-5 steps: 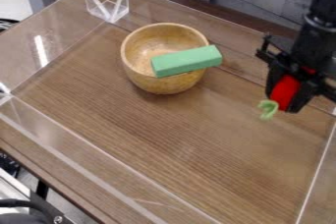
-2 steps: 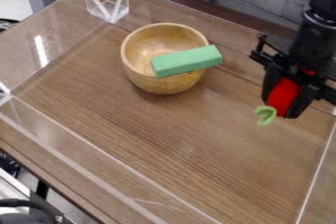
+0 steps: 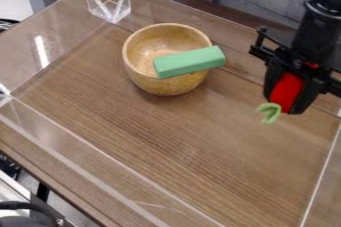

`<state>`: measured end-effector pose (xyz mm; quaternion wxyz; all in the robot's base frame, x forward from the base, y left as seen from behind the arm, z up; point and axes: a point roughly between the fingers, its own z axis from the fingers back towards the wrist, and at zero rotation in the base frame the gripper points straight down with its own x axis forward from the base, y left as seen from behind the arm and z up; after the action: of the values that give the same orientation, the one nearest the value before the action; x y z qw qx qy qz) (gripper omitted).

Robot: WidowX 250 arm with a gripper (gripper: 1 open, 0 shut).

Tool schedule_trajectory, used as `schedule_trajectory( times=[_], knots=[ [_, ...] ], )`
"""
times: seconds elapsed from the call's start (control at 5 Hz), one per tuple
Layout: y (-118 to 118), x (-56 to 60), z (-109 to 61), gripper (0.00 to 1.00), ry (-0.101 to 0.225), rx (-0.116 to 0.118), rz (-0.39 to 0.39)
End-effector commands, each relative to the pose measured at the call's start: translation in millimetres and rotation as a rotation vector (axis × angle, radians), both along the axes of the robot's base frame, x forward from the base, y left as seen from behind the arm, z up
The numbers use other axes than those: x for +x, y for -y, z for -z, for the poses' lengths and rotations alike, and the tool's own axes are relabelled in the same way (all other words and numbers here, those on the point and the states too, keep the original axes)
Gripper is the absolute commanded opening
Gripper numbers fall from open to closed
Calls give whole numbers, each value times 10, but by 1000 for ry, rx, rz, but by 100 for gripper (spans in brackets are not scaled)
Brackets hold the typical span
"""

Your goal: Move the red fruit to the left

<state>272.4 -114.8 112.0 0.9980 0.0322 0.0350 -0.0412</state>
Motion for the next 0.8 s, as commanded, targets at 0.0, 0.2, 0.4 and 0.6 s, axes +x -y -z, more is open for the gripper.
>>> schedule_trajectory(
  times=[0.0,0.2,0.4,0.6],
  knots=[
    [-25,-1,-270,0,70,-30,16],
    [-46,-33,-324,0,73,-33,38],
    [-87,-23,-360,0,75,-37,67],
    [-87,-7,-358,0,73,-41,100]
  ],
)
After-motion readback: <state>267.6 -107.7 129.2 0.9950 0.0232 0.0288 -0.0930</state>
